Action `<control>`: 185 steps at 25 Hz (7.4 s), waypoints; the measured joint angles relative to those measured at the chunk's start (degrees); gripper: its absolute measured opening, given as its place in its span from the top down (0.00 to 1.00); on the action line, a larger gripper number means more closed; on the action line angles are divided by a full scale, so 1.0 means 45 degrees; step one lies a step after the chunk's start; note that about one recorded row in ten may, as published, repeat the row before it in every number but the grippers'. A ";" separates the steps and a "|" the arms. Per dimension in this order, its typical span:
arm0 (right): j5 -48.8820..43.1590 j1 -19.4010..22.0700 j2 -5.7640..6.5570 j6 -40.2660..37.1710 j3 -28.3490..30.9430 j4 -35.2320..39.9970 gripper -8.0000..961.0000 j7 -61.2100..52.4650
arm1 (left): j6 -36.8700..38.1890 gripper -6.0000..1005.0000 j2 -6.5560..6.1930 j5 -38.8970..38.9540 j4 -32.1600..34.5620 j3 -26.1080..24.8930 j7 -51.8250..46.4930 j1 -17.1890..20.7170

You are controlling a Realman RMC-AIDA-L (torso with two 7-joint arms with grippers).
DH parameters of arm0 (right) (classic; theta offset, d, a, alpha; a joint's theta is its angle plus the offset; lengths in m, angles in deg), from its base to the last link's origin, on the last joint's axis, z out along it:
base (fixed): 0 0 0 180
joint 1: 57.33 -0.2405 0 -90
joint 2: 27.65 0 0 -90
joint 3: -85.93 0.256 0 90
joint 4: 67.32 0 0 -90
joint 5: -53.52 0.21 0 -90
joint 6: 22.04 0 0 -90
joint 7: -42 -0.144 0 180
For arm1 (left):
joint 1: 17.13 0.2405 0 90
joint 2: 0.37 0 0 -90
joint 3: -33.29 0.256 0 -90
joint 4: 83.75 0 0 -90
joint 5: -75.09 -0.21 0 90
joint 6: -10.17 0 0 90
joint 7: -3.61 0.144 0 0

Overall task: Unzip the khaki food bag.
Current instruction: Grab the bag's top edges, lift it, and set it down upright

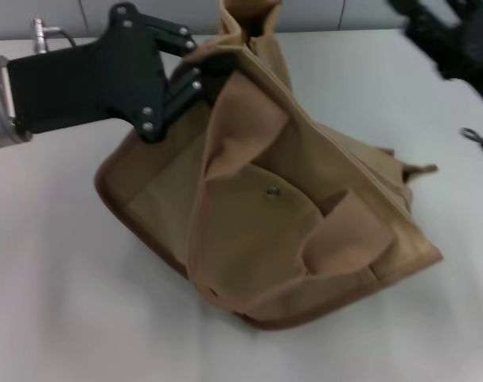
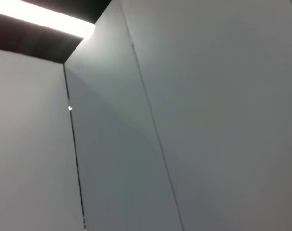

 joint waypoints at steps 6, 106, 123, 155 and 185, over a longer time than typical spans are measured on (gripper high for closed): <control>-0.0067 -0.1296 0.0004 0.0275 -0.1368 -0.1456 0.14 0.2292 | -0.0339 0.96 0.0002 0.0020 0.0086 0.0781 0.0054 -0.0015; -0.1672 0.1889 0.0124 -0.1514 -0.4375 0.6832 0.14 -0.7229 | -0.1281 0.97 -0.0058 -0.0164 0.1662 0.2787 0.1596 0.0008; -0.3115 0.1670 0.0515 -0.0756 -0.4331 0.7146 0.30 -0.9118 | -0.1357 0.96 -0.0048 -0.0109 0.1663 0.2883 0.1882 -0.0048; -0.5692 0.0094 0.0285 -0.0400 -0.4304 0.7255 0.67 -0.9930 | -0.1274 0.97 -0.0057 -0.0086 0.1710 0.2963 0.2247 -0.0164; -0.5611 0.0669 0.0168 -0.0809 -0.2365 0.6660 0.53 -0.9080 | -0.1275 0.97 -0.0063 -0.0061 0.1772 0.2763 0.2558 0.0102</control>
